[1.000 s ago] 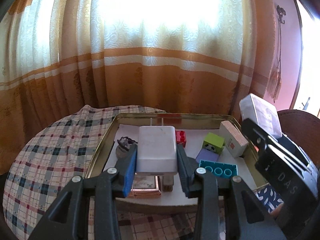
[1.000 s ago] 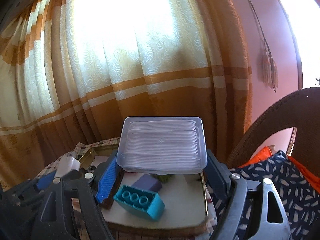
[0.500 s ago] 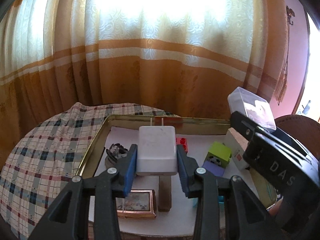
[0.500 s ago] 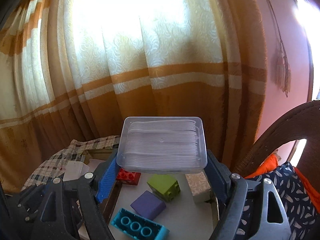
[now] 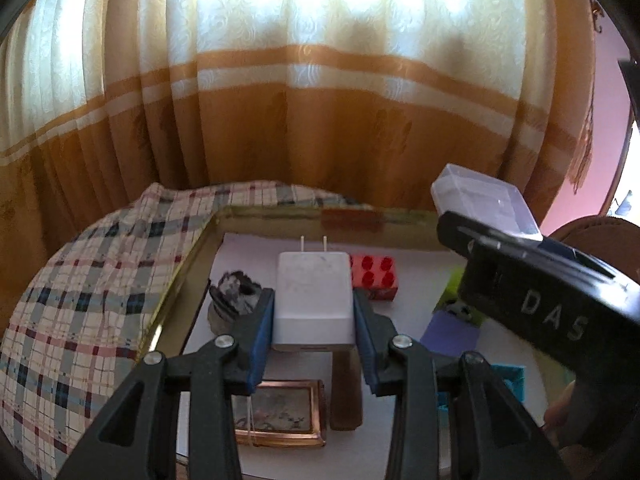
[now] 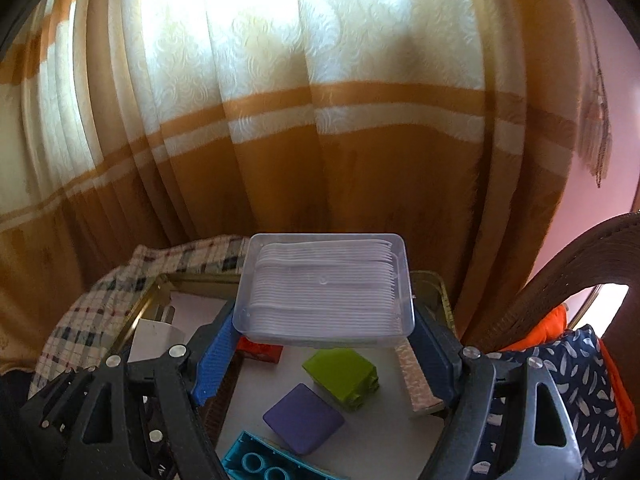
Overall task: Organize rigid objects
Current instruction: 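Lower the charger into the tray with the left while the right lowers the clear box, then open both grippers to release the charger and clear box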
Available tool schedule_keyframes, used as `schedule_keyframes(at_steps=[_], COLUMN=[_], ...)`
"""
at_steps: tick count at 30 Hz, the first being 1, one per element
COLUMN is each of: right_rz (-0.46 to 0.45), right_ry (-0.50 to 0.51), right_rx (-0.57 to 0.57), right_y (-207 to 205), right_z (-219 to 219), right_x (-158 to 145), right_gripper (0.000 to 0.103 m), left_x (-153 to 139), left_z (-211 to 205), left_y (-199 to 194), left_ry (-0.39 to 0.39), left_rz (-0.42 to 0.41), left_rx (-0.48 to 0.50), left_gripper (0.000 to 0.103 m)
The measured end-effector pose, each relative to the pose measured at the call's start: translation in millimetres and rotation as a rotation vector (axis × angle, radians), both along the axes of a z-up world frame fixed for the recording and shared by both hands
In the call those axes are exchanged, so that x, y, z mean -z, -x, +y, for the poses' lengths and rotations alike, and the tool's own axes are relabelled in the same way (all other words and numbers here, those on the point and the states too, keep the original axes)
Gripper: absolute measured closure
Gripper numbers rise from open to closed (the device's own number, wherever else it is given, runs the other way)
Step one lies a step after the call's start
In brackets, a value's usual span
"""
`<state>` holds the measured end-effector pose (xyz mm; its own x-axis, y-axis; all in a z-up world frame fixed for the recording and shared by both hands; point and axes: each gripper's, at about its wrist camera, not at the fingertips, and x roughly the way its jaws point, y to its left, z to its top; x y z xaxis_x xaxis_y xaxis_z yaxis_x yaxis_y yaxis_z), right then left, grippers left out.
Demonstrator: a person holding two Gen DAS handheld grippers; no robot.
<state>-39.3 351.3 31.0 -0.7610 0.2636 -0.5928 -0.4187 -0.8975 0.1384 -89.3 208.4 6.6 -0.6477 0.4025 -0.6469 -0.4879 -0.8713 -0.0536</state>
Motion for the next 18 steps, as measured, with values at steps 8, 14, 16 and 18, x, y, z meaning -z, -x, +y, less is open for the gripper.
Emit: schedule_keyframes(at_steps=[8,14,16,18], right_rz=[-0.066,-0.135,-0.141,-0.113], right_ry=[0.039,0.110,0.141,0.147], right_rx=[-0.016,-0.038,-0.042,-0.036], right_y=[14,28,28,22], right_z=[-2,-3,-1,-1], right_x=[9,18,21,20], right_gripper=[0.021,0.020,0.017,0.014], left_x=[12,14,13,9], left_z=[5,16,18,14], left_y=[5,7,6,3], left_ry=[0.070,0.130,0.148,0.131], left_rz=[-0.015,0.016,0.018,0.016], left_rx=[-0.026,-0.020,-0.016,-0.019], left_gripper=[0.066,0.054,0.010,0.001])
